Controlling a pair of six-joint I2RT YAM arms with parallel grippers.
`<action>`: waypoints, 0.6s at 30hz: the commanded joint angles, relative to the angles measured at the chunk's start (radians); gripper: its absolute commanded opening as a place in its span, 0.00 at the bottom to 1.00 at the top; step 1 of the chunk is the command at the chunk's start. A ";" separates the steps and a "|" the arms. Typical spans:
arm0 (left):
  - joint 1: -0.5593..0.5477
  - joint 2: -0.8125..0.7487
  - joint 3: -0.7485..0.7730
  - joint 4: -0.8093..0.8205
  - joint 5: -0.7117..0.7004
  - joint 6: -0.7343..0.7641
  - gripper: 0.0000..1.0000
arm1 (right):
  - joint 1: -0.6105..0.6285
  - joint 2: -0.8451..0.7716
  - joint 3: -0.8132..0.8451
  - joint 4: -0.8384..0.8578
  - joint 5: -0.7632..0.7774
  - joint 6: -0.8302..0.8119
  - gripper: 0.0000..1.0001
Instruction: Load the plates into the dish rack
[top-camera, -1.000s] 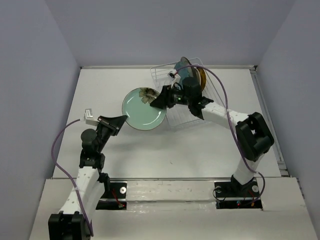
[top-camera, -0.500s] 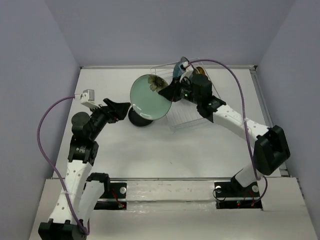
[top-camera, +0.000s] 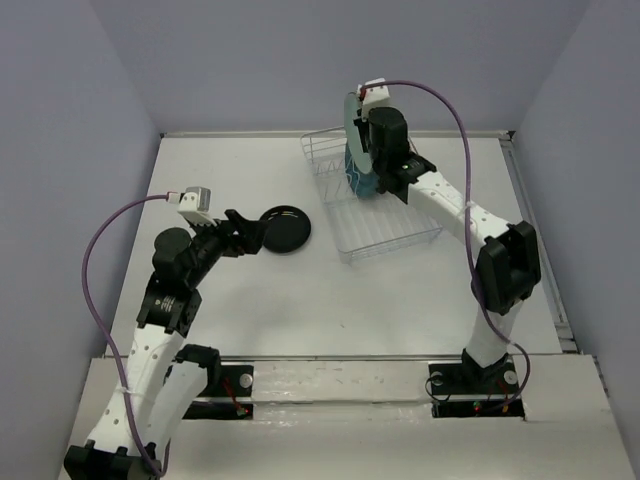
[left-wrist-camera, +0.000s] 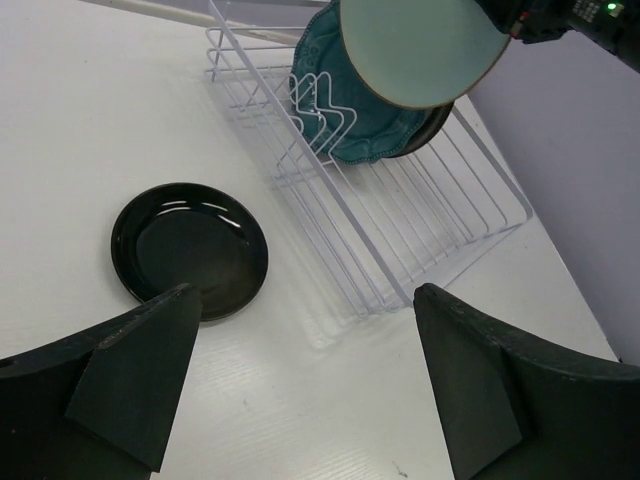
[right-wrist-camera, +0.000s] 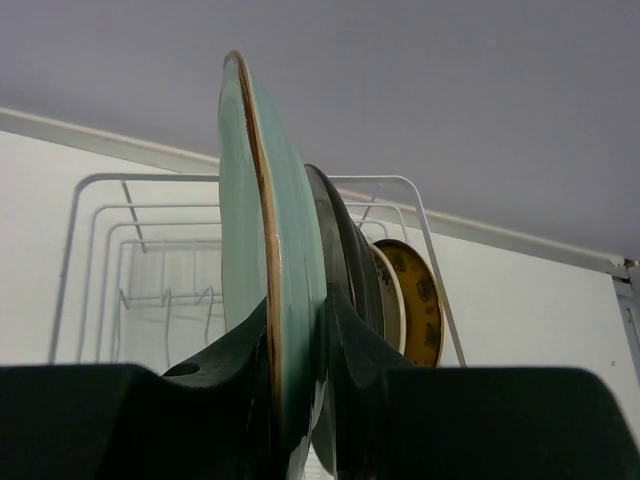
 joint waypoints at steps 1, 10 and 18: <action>-0.022 -0.011 -0.006 0.018 -0.010 0.036 0.99 | 0.007 0.048 0.141 0.104 0.116 -0.153 0.07; -0.034 -0.008 -0.006 0.013 -0.020 0.041 0.99 | 0.007 0.157 0.161 0.078 0.099 -0.102 0.07; -0.032 0.008 -0.008 0.012 -0.023 0.041 0.99 | -0.002 0.205 0.171 0.028 0.059 -0.042 0.07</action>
